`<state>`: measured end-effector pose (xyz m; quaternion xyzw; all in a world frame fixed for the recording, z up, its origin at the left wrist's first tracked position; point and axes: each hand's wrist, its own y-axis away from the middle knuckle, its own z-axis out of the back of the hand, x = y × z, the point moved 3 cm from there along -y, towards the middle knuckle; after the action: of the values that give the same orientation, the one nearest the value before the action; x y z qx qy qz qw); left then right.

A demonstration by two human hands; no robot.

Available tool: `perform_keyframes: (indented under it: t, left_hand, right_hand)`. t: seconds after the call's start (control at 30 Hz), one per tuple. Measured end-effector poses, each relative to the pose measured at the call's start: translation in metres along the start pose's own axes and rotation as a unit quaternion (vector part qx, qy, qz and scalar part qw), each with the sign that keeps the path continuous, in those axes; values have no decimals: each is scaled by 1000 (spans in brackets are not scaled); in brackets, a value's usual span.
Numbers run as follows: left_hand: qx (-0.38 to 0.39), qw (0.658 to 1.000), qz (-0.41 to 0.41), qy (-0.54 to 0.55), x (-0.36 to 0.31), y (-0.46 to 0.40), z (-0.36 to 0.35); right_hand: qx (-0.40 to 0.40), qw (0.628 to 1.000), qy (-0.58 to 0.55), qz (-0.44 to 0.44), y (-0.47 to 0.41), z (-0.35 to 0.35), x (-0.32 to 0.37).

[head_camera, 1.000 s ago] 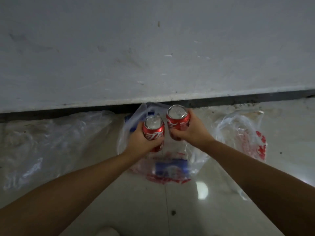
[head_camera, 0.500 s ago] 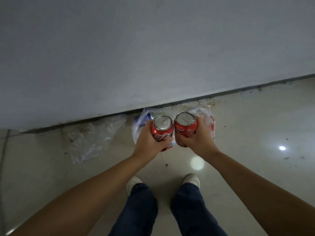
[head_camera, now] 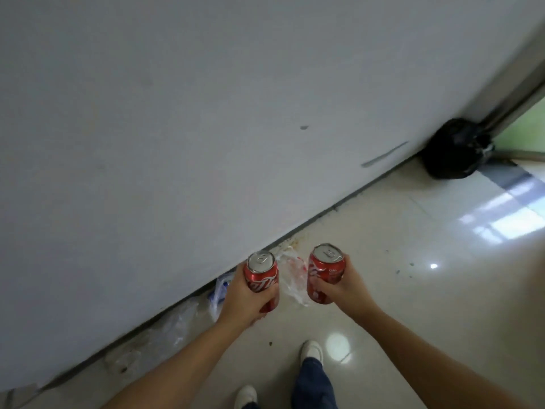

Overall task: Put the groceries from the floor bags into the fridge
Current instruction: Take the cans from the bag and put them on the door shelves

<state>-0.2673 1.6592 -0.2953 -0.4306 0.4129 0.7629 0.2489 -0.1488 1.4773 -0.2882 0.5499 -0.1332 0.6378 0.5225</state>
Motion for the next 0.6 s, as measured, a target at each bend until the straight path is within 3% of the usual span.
perform_keyframes:
  t: [0.3,0.6]
  left_hand:
    - [154,966,-186,-95,-132,51,-45]
    - [347,876,-318,-103,-208,193,-224]
  right_hand:
    - [-210,965,-158,20,126,88,16]
    - [-430,878,-208,-2,319,233,-56]
